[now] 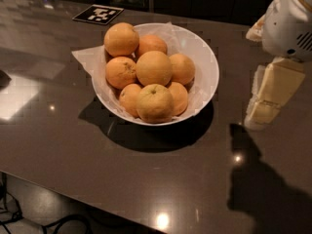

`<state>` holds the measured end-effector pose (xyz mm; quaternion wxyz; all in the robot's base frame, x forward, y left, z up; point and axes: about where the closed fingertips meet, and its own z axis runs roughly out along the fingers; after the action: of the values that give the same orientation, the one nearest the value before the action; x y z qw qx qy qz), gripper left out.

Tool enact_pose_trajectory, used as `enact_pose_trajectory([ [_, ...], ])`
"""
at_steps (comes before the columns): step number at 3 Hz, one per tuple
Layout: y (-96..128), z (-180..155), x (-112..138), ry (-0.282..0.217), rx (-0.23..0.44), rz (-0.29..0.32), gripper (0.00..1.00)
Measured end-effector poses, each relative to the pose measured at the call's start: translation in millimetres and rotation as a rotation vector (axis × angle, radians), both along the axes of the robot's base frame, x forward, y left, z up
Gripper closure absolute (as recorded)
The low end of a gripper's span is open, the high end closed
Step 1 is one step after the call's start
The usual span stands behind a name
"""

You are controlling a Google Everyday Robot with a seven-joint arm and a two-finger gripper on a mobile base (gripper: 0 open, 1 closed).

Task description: Pick orange from white bowl

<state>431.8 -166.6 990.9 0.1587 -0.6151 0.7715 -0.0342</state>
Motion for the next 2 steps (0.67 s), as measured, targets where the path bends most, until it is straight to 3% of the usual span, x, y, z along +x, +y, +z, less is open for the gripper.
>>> enact_pose_trajectory([
  [1, 48.8, 11.6, -6.2, 0.005, -0.022, 0.076, 0.00],
  [2, 54.3, 18.7, -6.9, -0.019, -0.017, 0.083, 0.00],
])
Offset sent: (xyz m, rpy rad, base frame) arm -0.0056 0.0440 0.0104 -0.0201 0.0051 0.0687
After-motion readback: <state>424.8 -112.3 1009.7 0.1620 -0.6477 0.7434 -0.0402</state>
